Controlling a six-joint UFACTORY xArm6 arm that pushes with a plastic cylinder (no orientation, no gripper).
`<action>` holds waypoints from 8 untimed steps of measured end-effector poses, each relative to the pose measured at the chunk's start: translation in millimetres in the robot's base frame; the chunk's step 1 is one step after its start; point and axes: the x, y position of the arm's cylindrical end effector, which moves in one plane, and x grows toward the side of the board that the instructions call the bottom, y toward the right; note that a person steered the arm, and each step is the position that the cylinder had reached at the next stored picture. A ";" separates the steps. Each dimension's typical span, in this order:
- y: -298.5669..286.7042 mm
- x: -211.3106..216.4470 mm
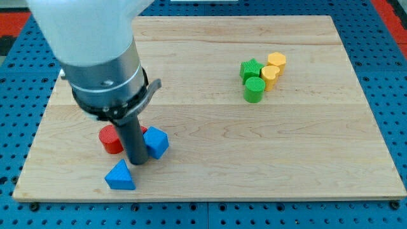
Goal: Separate red star from the group of blocks
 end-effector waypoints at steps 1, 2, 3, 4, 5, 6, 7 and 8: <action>0.1 -23.0; 18.0 -26.5; 17.8 -16.2; 5.1 -50.3; -8.1 -67.9; -13.3 -67.9; -17.9 -63.5; 0.4 -51.2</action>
